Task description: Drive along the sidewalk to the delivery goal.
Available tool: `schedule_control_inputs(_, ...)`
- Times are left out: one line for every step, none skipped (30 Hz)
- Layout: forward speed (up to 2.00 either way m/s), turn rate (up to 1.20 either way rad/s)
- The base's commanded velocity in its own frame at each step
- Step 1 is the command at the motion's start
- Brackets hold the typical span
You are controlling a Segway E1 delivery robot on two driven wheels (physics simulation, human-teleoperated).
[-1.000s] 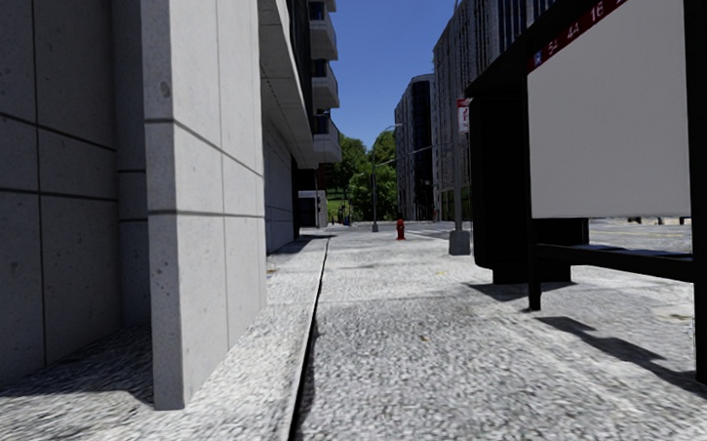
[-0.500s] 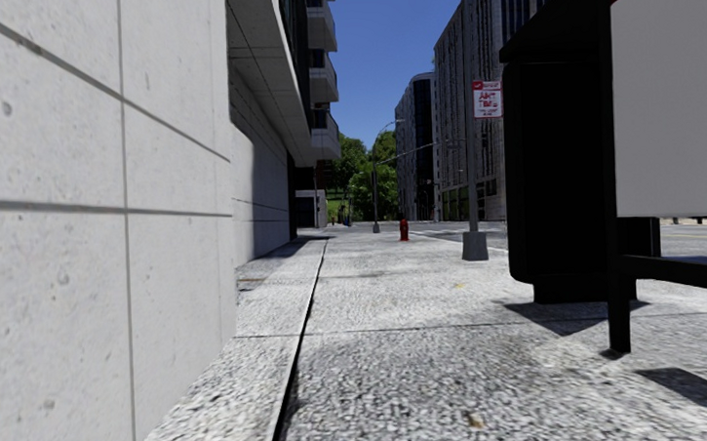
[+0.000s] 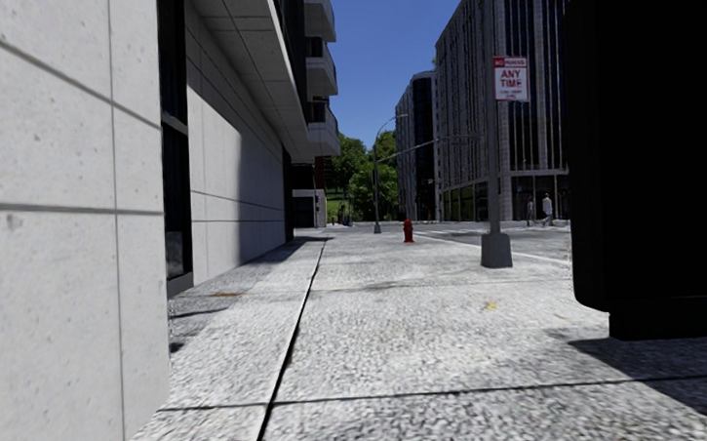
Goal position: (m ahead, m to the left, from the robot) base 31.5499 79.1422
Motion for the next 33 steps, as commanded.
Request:
schedule_control_inputs(2.0,0.0)
schedule_control_inputs(2.0,0.0)
schedule_control_inputs(2.0,0.0)
schedule_control_inputs(2.0,0.0)
schedule_control_inputs(2.0,0.0)
schedule_control_inputs(2.0,0.0)
schedule_control_inputs(2.0,0.0)
schedule_control_inputs(2.0,0.0)
schedule_control_inputs(2.0,0.0)
schedule_control_inputs(2.0,0.0)
schedule_control_inputs(2.0,0.0)
schedule_control_inputs(2.0,0.0)
schedule_control_inputs(2.0,0.0)
schedule_control_inputs(2.0,0.0)
schedule_control_inputs(2.0,0.0)
schedule_control_inputs(2.0,0.0)
schedule_control_inputs(2.0,0.0)
schedule_control_inputs(2.0,0.0)
schedule_control_inputs(2.0,0.0)
schedule_control_inputs(2.0,0.0)
schedule_control_inputs(2.0,0.0)
schedule_control_inputs(2.0,0.0)
schedule_control_inputs(2.0,0.0)
schedule_control_inputs(2.0,0.0)
schedule_control_inputs(2.0,0.0)
schedule_control_inputs(2.0,0.0)
schedule_control_inputs(2.0,0.0)
schedule_control_inputs(2.0,0.0)
schedule_control_inputs(2.0,0.0)
schedule_control_inputs(2.0,0.0)
schedule_control_inputs(2.0,0.0)
schedule_control_inputs(2.0,0.0)
schedule_control_inputs(2.0,0.0)
